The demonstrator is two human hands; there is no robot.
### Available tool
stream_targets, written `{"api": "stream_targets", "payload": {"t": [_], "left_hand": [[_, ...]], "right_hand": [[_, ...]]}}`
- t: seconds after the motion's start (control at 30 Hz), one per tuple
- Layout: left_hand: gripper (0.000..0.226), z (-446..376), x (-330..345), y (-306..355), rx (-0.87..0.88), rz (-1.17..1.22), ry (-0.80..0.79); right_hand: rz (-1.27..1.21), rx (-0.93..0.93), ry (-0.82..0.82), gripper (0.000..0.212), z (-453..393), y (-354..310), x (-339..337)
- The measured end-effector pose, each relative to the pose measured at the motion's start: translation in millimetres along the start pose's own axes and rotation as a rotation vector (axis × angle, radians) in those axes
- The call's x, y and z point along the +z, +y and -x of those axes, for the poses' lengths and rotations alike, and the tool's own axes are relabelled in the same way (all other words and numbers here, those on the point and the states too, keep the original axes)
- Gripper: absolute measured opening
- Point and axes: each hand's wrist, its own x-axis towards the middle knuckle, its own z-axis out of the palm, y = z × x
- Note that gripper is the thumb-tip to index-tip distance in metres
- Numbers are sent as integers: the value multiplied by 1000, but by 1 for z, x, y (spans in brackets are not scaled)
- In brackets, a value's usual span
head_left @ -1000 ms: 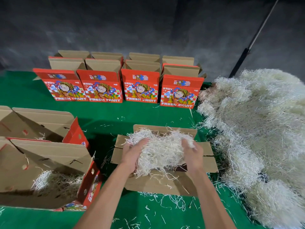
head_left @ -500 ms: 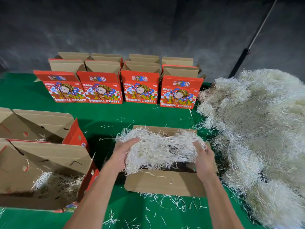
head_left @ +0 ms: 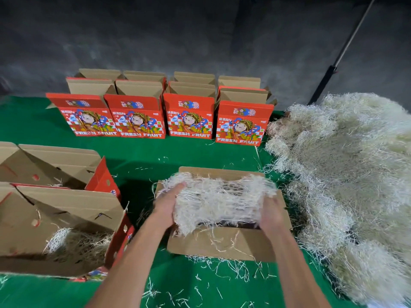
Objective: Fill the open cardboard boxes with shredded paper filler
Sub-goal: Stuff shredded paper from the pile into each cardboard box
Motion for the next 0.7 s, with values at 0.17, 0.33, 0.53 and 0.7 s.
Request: {"api": "stream_targets", "payload": {"t": [0.17,0.33,0.53,0.7], "left_hand": [[72,4,12,-3,-1,-73,-66],[17,13,39,-9,-31,-44,-104],[10,18,47,-28,-11,-339,-163],[37,8,21,-9,45,-242,101]], "right_hand": [[70,-132,-177,46,17,-11,-2],[437,-304,-342,51,32,5,28],[549,-300,-383,24,33,20,38],[436,-333,-82,35,20,-1,10]]}}
